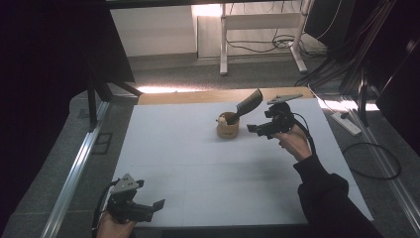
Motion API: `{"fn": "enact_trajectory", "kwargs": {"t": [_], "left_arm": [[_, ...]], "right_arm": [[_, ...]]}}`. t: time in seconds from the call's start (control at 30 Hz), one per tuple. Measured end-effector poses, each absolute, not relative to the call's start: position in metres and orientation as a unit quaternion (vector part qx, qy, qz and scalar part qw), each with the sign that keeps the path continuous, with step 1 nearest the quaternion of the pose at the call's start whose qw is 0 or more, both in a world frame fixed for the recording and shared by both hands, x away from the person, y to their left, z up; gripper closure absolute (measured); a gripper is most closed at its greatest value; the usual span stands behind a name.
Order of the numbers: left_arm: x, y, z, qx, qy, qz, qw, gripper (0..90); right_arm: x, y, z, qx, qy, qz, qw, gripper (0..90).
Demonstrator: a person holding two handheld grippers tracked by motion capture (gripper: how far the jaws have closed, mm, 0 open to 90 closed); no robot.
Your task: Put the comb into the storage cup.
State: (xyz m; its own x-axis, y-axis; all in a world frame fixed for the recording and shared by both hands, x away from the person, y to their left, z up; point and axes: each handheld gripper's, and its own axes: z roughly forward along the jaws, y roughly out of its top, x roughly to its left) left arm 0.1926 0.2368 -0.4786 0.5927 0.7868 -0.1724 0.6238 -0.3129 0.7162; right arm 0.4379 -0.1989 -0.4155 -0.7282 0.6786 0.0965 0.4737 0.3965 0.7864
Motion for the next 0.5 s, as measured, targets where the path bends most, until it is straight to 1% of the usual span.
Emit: {"fn": "enact_trajectory", "kwargs": {"t": [0.5], "left_arm": [[0.192,0.237,-0.479,0.804,0.438,0.105,0.388,0.0]], "right_arm": [[0.421,-0.207,-0.419,0.335,0.829,0.43,0.124,0.0]]}}
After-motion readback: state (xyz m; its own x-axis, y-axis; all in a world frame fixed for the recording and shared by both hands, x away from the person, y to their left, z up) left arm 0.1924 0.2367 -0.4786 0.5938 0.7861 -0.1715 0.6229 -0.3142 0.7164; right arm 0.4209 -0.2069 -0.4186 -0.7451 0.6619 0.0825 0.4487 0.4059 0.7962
